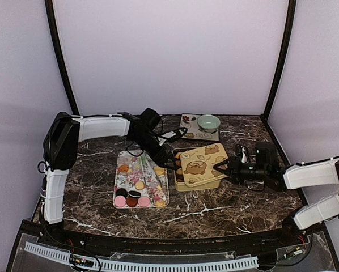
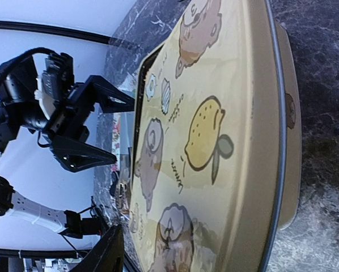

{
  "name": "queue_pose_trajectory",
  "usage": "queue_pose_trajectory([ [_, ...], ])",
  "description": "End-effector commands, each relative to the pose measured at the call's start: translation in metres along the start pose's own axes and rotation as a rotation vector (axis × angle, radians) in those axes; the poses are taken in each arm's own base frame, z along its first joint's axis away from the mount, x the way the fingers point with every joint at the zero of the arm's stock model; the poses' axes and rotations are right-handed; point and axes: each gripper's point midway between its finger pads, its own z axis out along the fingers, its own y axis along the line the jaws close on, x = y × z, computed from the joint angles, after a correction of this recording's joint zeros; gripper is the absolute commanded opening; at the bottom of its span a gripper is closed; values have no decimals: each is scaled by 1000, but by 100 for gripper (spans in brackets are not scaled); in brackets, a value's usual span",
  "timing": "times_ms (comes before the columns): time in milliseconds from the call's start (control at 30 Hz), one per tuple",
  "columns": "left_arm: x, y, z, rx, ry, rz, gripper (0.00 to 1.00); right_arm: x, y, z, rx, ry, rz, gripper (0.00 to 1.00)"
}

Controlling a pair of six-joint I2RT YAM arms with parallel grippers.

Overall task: Pack the cookies
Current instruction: Put down the box lid in the packing box.

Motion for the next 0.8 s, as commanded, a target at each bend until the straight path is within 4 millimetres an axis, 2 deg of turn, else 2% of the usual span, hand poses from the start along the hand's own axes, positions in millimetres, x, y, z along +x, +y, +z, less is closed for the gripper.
queue_pose_trajectory([
  [0,-10,-4,-4,0,-21,18,95,14,-24,-7,166,93,-80,51],
  [300,-5,-1,-1,-2,-16,21,94,31,-62,-18,395,242,-132,54],
  [433,-6,-2,-1,3,-18,26,93,33,-70,-17,439,295,-157,55],
  [533,-5,-5,-1,13,-15,24,93,31,-70,-17,452,302,-175,60],
  [600,-5,-6,-1,19,-16,27,94,25,-62,-16,442,287,-195,63],
  [767,-5,-5,1,22,-24,31,94,5,-36,-9,379,229,-209,63],
])
